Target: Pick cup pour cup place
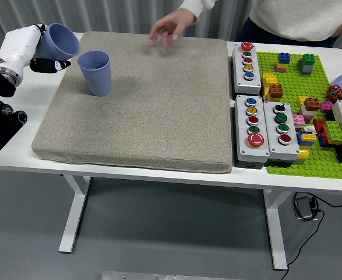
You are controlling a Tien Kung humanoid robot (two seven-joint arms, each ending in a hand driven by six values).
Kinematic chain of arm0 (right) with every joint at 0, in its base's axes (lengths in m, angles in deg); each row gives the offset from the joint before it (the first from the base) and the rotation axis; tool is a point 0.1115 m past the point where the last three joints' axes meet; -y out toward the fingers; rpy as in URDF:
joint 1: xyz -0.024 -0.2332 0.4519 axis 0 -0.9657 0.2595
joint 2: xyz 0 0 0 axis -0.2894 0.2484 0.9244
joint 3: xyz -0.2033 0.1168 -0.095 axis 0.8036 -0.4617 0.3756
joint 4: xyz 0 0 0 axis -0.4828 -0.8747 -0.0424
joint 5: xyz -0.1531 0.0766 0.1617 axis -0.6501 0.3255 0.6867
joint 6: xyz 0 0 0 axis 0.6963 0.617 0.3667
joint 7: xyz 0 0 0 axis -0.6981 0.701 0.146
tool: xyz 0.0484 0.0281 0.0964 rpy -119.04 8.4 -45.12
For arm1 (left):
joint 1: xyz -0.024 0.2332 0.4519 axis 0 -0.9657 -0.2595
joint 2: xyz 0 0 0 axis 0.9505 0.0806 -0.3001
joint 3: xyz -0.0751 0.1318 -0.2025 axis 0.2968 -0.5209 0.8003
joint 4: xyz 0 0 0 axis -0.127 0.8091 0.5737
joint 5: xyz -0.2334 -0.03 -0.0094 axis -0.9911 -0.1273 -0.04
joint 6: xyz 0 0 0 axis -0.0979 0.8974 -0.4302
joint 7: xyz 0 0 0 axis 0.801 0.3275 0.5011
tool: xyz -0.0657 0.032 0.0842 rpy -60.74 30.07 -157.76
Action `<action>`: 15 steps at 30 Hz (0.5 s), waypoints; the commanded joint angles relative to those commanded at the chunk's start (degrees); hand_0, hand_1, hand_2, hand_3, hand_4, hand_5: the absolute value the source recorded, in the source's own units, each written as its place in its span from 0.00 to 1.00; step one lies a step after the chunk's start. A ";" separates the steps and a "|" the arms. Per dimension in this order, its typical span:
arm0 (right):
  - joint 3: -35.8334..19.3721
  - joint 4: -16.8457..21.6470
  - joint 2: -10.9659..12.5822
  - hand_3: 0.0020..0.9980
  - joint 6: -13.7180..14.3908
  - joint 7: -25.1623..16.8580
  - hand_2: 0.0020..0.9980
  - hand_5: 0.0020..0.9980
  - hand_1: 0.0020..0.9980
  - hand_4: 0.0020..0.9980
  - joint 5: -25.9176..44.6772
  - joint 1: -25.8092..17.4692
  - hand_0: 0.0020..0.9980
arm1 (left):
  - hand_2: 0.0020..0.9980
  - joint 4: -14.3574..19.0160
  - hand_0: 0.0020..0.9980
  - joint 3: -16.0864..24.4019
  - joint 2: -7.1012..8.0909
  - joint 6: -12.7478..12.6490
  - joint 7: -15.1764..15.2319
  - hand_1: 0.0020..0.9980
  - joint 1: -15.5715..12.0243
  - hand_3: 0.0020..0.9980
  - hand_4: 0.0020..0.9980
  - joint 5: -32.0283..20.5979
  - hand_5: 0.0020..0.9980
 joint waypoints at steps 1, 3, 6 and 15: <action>0.05 -0.01 0.02 0.59 0.01 -0.03 0.59 0.14 0.60 0.00 0.10 -0.04 0.68 | 0.51 -0.39 0.49 -0.46 -0.01 0.27 -0.31 0.51 0.33 0.54 0.74 0.81 0.07; 0.12 -0.01 0.05 0.59 0.01 -0.05 0.59 0.14 0.60 0.00 0.18 -0.07 0.68 | 0.51 -0.65 0.49 -0.79 -0.01 0.47 -0.48 0.51 0.60 0.54 0.74 1.49 0.07; 0.20 -0.03 0.09 0.59 0.00 -0.07 0.59 0.15 0.61 0.00 0.29 -0.10 0.68 | 0.51 -0.78 0.49 -1.04 -0.09 0.68 -0.74 0.51 0.96 0.54 0.73 2.51 0.07; 0.44 -0.07 0.28 0.59 0.00 -0.17 0.59 0.14 0.61 0.00 0.69 0.29 0.68 | 0.51 -0.47 0.49 -1.66 -0.12 1.57 -2.09 0.51 2.64 0.54 0.73 6.75 0.08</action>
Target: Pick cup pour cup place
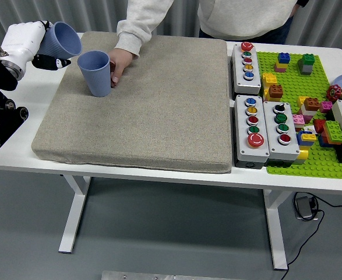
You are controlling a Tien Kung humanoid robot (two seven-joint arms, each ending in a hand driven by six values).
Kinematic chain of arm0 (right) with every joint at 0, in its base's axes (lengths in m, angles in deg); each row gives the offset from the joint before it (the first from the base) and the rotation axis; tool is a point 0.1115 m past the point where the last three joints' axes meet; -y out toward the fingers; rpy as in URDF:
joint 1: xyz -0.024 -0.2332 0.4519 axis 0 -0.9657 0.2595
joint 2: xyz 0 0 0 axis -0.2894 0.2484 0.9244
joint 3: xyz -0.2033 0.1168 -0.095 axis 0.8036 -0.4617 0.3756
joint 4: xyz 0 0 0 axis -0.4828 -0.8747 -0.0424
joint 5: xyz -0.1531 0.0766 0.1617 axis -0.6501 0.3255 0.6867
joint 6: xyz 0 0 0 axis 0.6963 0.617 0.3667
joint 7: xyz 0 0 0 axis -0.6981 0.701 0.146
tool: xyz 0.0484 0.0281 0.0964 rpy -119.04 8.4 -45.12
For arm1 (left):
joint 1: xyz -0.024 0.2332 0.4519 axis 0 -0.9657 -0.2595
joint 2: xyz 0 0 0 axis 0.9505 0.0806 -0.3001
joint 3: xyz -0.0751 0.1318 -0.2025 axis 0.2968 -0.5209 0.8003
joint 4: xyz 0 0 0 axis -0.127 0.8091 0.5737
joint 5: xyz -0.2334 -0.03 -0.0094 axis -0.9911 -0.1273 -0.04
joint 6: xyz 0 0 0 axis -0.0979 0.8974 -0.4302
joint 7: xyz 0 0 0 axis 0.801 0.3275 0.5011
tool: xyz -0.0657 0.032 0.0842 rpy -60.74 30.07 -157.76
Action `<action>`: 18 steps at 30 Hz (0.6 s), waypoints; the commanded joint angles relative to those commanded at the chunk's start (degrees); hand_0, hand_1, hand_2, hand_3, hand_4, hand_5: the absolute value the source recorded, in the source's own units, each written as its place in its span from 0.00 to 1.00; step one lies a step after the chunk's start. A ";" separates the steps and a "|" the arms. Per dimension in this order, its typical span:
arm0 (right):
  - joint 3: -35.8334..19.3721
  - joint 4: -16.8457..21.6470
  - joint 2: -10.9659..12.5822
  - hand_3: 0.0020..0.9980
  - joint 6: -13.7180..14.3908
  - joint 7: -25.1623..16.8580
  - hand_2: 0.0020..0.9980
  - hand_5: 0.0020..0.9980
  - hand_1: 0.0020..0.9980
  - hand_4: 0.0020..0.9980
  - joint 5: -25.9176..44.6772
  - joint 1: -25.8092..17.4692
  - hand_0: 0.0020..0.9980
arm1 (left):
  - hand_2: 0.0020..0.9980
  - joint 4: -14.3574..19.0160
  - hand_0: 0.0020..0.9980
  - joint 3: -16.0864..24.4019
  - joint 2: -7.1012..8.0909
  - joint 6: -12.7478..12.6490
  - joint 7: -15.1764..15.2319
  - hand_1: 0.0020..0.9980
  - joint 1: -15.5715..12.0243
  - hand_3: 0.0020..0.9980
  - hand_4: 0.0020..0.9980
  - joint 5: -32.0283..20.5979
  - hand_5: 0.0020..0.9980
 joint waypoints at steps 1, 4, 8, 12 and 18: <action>0.02 0.00 0.01 0.59 0.00 -0.01 0.59 0.14 0.61 0.00 0.05 0.02 0.68 | 0.51 0.02 0.49 -0.03 0.01 0.04 -0.09 0.51 0.06 0.54 0.73 0.31 0.08; 0.02 -0.01 0.04 0.59 -0.03 -0.03 0.59 0.14 0.61 0.00 0.09 0.05 0.68 | 0.51 0.33 0.49 -0.06 0.01 0.06 -0.33 0.51 0.20 0.54 0.73 1.05 0.08; 0.01 -0.03 0.07 0.59 -0.06 -0.05 0.59 0.14 0.61 0.00 0.14 0.07 0.68 | 0.51 0.52 0.49 -0.10 0.00 0.09 -0.72 0.51 0.33 0.54 0.73 2.47 0.08; -0.06 -0.03 0.10 0.59 -0.12 -0.05 0.59 0.14 0.61 0.00 0.08 0.06 0.68 | 0.51 0.63 0.49 -0.03 0.05 -0.16 -0.87 0.51 0.34 0.54 0.73 4.24 0.08; -0.14 -0.01 0.12 0.59 -0.16 0.00 0.59 0.14 0.61 0.00 -0.02 0.13 0.68 | 0.51 0.85 0.49 0.16 0.15 -0.47 -1.29 0.51 0.55 0.54 0.73 9.05 0.09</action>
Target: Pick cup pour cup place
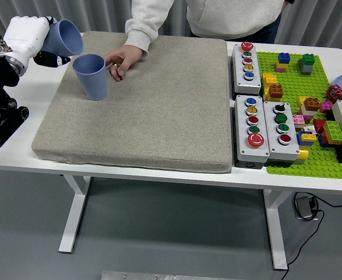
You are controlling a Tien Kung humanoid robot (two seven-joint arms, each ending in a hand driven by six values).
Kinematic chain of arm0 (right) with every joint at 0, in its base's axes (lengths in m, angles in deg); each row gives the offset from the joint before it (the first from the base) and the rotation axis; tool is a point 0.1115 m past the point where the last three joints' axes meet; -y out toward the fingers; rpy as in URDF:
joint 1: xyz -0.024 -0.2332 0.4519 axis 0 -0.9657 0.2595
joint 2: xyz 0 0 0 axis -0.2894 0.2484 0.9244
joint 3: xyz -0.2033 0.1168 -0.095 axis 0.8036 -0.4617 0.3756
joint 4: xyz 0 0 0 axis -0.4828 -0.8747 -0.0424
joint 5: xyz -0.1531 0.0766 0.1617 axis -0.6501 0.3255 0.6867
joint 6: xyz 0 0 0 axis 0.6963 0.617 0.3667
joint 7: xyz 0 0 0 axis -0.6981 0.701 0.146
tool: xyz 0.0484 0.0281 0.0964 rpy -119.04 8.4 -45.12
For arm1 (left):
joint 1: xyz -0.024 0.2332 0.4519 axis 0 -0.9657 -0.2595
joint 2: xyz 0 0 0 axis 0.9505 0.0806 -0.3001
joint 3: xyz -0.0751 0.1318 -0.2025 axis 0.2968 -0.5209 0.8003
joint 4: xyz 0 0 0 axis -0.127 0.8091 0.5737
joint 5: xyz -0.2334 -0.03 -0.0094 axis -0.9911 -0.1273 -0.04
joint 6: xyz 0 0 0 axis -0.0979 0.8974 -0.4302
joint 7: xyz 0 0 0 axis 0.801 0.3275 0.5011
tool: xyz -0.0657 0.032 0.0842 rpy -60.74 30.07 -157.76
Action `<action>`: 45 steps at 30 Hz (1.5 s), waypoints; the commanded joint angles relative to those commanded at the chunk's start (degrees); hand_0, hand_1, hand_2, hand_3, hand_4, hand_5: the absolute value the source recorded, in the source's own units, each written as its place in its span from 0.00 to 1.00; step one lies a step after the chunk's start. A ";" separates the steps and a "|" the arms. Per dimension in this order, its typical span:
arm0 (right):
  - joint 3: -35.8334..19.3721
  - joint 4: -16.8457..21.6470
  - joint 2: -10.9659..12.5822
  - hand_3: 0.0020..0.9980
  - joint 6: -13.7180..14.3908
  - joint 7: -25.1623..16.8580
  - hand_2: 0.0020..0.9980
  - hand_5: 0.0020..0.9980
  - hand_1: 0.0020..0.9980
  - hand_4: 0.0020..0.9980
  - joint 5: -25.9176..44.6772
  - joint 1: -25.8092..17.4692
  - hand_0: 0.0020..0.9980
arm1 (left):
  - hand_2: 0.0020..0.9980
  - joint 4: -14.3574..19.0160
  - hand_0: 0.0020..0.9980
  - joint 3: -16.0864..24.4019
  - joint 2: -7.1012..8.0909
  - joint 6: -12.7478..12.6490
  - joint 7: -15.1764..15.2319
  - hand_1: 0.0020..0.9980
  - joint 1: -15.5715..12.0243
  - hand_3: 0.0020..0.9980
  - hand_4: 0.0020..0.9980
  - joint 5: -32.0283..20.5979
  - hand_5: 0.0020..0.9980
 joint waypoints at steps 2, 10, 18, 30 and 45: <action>0.05 -0.01 0.02 0.59 -0.01 0.00 0.59 0.14 0.61 0.00 0.07 0.05 0.68 | 0.51 0.04 0.49 0.03 0.02 -0.06 -0.10 0.51 0.09 0.54 0.73 0.94 0.09; 0.12 -0.03 0.06 0.59 -0.02 0.00 0.59 0.13 0.61 0.00 0.17 0.12 0.68 | 0.51 0.16 0.48 -0.36 0.13 -0.22 -0.36 0.51 0.28 0.54 0.73 2.95 0.09; 0.17 -0.03 0.08 0.59 0.02 0.03 0.59 0.13 0.61 0.00 0.35 0.11 0.68 | 0.51 0.57 0.48 -3.44 1.15 -0.34 -0.51 0.51 0.87 0.54 0.73 2.15 0.09; 0.44 -0.02 0.09 0.59 0.12 0.07 0.59 0.13 0.61 0.00 0.69 0.17 0.68 | 0.51 0.82 0.48 -3.79 1.14 -1.40 -1.84 0.51 1.06 0.54 0.72 5.08 0.09; 0.90 -0.01 0.08 0.59 0.29 0.05 0.59 0.13 0.60 0.00 1.07 -0.43 0.68 | 0.51 1.08 0.48 -6.75 1.94 -1.94 -2.65 0.51 1.43 0.53 0.72 6.97 0.10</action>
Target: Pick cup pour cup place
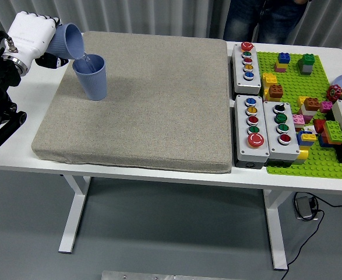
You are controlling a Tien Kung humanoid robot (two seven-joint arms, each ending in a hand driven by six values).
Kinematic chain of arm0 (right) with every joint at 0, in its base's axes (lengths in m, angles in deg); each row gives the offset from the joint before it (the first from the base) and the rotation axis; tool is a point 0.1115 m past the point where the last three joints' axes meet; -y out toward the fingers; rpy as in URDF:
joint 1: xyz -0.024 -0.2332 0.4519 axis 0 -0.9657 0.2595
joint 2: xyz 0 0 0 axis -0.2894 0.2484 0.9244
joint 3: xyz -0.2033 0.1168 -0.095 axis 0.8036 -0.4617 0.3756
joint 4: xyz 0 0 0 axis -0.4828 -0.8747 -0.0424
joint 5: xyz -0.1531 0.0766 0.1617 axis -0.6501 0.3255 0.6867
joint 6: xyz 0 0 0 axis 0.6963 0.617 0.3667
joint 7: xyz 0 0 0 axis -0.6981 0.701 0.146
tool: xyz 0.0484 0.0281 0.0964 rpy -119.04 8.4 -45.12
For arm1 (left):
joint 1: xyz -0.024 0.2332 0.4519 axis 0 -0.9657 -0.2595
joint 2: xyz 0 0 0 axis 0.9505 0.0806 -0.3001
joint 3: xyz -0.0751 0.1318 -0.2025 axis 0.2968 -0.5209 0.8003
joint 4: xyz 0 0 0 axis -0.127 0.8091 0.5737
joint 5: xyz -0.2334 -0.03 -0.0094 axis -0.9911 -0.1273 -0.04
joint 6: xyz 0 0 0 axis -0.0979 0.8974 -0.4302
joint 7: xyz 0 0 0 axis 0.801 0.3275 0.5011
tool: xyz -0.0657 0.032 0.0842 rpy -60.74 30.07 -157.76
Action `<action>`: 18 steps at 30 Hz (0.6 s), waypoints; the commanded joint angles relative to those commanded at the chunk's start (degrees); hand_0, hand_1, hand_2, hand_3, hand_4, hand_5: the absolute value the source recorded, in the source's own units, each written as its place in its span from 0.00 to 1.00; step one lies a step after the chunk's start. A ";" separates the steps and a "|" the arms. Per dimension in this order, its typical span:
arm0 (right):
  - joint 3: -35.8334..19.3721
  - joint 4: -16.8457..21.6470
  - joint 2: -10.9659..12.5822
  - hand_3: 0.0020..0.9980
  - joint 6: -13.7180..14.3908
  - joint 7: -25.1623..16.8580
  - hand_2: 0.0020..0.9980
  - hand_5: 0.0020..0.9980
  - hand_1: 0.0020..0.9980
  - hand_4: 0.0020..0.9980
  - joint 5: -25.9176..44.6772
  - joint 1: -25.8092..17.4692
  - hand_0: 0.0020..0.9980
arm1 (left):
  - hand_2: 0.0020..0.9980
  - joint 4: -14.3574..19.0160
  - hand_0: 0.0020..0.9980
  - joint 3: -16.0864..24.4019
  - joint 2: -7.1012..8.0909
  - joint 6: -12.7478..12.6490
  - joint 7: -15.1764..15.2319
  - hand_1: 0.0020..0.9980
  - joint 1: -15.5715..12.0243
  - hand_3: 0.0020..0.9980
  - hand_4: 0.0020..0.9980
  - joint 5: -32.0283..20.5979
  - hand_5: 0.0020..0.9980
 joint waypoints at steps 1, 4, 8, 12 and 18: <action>0.02 0.00 0.00 0.59 -0.01 0.01 0.59 0.13 0.60 0.00 0.01 -0.06 0.68 | 0.51 0.09 0.48 -0.17 0.06 -0.08 -0.08 0.51 0.01 0.53 0.72 0.45 0.10; 0.08 0.02 0.02 0.59 0.00 0.05 0.59 0.13 0.60 0.00 0.05 -0.09 0.68 | 0.51 0.27 0.48 -0.75 0.18 -0.42 -0.41 0.51 0.21 0.53 0.72 1.25 0.10; 0.19 0.02 0.03 0.59 0.02 0.05 0.59 0.13 0.61 0.00 0.18 -0.08 0.68 | 0.51 0.19 0.48 -1.74 0.44 -0.82 -0.72 0.51 0.55 0.53 0.71 0.18 0.10; 0.26 0.04 0.02 0.59 0.10 0.06 0.59 0.13 0.60 0.00 0.33 -0.03 0.68 | 0.50 0.16 0.48 -2.01 0.61 -0.97 -0.86 0.51 0.72 0.53 0.71 0.23 0.10; 0.13 0.10 0.04 0.59 0.13 0.13 0.59 0.13 0.60 0.00 0.24 0.28 0.68 | 0.50 0.16 0.48 -2.76 0.62 -1.43 -1.16 0.51 1.74 0.53 0.71 2.22 0.10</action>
